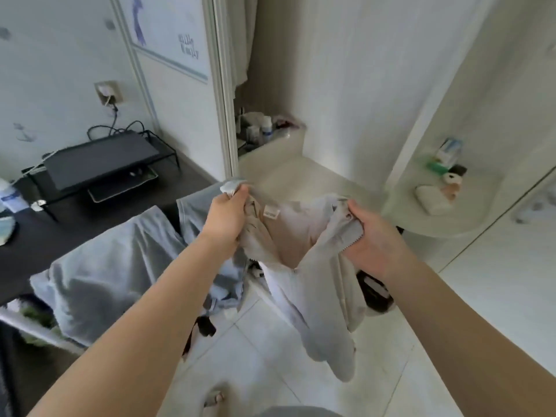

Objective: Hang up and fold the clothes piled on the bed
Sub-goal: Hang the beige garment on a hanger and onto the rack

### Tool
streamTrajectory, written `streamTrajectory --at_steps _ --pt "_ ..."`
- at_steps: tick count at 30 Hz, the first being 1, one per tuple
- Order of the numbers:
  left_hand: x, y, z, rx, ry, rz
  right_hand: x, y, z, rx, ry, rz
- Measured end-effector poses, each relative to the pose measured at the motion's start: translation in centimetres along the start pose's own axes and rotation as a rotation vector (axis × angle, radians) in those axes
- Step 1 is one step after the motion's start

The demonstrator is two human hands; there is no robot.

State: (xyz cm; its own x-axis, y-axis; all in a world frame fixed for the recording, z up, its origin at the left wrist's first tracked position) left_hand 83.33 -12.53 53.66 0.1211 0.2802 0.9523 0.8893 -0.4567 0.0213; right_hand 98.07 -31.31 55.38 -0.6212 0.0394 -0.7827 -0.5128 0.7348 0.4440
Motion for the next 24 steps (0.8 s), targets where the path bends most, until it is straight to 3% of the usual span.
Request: streamTrajectory --at_steps 10,24 --pt "20.1 3.4 11.1 -0.371 0.314 0.079 -15.8 11.7 5.4 0.168 -0.496 -0.067" --pt "46.3 11.1 19.4 -0.516 0.603 -0.005 -41.1 24.2 8.1 0.362 -1.025 -0.353"
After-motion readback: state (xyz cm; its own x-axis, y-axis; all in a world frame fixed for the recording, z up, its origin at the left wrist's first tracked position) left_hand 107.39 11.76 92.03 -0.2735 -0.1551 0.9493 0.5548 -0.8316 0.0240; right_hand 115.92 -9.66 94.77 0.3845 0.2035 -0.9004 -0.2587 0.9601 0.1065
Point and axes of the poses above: each hand's wrist, its own z-axis towards the middle knuckle, its own y-axis out of the palm, x = y × z, the point moved 3 cm from there along z, towards the middle knuckle
